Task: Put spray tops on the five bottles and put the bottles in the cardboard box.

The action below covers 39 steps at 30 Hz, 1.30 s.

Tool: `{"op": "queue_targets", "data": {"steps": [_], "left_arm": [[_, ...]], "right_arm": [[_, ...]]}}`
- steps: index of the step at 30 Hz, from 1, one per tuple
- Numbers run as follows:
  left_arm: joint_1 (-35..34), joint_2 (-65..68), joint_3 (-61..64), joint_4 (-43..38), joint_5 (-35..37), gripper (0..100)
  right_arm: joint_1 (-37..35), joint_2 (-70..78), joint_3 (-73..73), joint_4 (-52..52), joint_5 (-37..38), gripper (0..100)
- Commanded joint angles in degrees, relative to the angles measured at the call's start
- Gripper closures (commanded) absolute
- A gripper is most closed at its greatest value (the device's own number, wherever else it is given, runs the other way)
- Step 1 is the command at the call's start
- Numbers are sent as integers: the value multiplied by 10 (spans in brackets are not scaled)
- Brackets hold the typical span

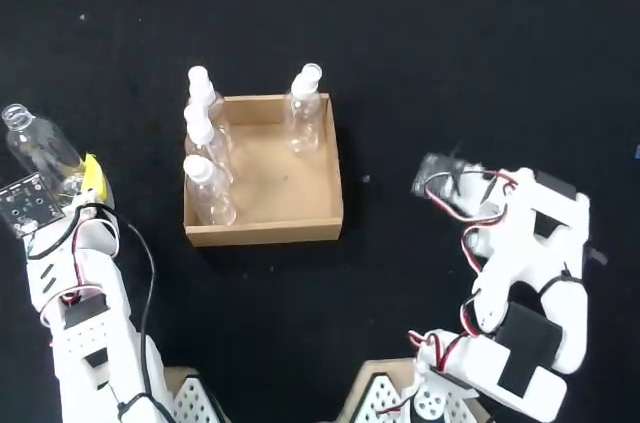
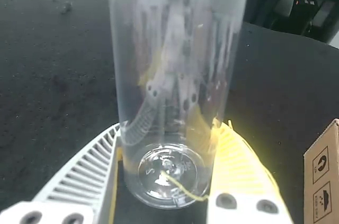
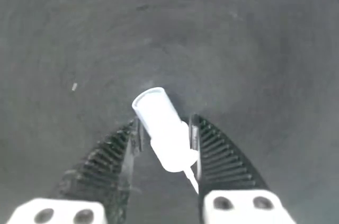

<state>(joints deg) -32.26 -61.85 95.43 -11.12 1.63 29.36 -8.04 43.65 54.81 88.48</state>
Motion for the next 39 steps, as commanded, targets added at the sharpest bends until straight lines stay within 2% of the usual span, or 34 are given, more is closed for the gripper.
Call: {"op": "queue_targets", "data": {"steps": [1,3,5,9,12,14,17,20,23,27,30,34,36,39], "left_arm": [[7,-12,13,-13,0,971],[7,-12,13,-13,0,971],[7,-12,14,-13,0,971],[7,-12,14,-12,0,971],[7,-12,14,-12,0,971],[7,-12,14,-13,0,971],[7,-12,14,-13,0,971],[7,-12,14,-13,0,971],[7,-12,14,-13,0,971],[7,-12,14,-13,0,971],[7,-12,14,-13,0,971],[7,-12,14,-13,0,971],[7,-12,13,-13,1,971],[7,-12,13,-13,1,971]], "right_arm": [[23,0,-59,7,-329,868],[40,0,-71,9,-413,868],[46,0,-76,10,-455,868],[42,-1,-76,28,-415,864],[42,-5,-91,65,-295,793],[47,-2,-97,84,-171,737],[60,0,-95,94,8,720],[69,0,-73,70,102,720],[72,0,-24,25,137,720],[70,-1,42,-69,138,756],[70,0,64,-117,138,848],[70,-6,65,-117,134,993],[66,-6,37,-107,74,969],[34,-6,-34,-92,-125,982]]}}
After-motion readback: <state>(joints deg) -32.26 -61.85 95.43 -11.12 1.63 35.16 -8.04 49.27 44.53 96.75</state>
